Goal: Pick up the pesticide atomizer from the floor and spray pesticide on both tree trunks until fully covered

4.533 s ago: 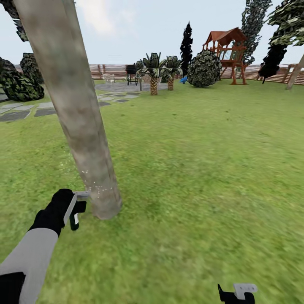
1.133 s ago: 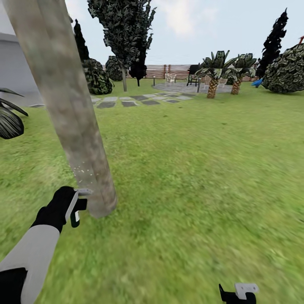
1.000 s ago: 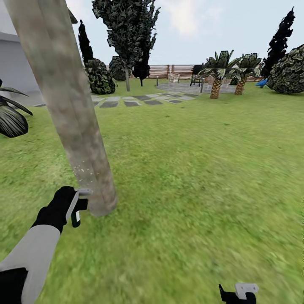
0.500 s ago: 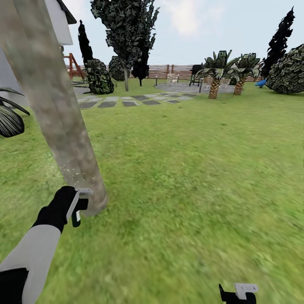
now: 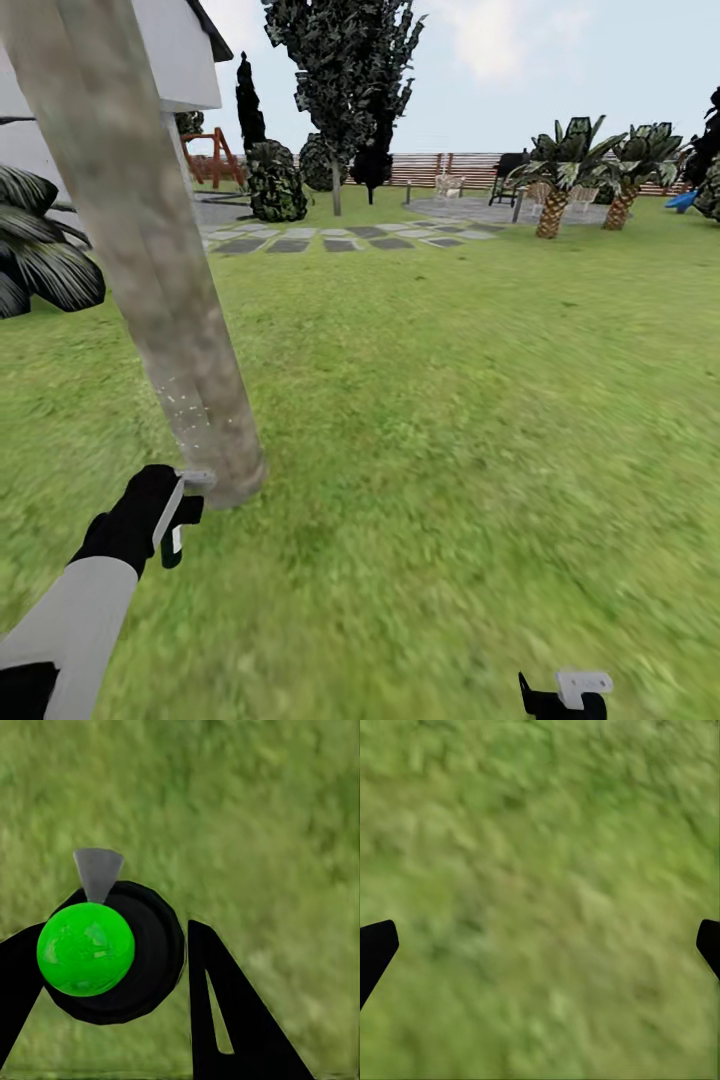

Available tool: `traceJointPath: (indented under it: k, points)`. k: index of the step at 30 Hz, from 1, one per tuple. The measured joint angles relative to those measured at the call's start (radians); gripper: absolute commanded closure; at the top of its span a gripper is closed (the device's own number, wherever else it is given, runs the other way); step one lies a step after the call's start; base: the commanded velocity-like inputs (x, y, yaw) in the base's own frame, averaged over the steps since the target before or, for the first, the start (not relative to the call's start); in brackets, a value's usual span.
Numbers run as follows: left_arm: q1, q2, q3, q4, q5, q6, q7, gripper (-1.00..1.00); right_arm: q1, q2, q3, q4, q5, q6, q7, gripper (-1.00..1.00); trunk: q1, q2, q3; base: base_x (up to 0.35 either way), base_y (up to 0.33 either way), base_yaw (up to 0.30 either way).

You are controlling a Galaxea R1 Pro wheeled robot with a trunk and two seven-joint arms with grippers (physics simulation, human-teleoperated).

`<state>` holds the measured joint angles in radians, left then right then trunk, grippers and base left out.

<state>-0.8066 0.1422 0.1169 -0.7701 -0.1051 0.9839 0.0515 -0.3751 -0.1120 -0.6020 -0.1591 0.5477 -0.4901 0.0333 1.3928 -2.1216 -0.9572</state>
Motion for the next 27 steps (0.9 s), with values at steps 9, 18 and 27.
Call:
traceJointPath:
  k: [9, 18, 27]
  points:
    - [0.006, 0.002, 0.000, -0.007, -0.008, 0.000, 0.038, 1.00, 0.000, 0.000, 0.000, 0.000, 0.000, 0.000, 0.000, -1.00, 0.000, 0.000, 0.000, 0.212, -0.215, 0.015]
    - [0.006, -0.007, 0.007, -0.013, 0.013, 0.000, 0.056, 1.00, -0.001, 0.000, 0.000, 0.000, 0.000, 0.000, 0.000, -1.00, 0.001, 0.000, 0.000, 0.010, -0.260, 0.251]
    - [-0.138, -0.022, 0.003, -0.047, 0.010, 0.020, 0.057, 1.00, 0.000, 0.000, 0.000, 0.000, 0.000, 0.000, 0.000, -1.00, 0.000, 0.000, 0.000, -0.074, -0.071, 0.275]
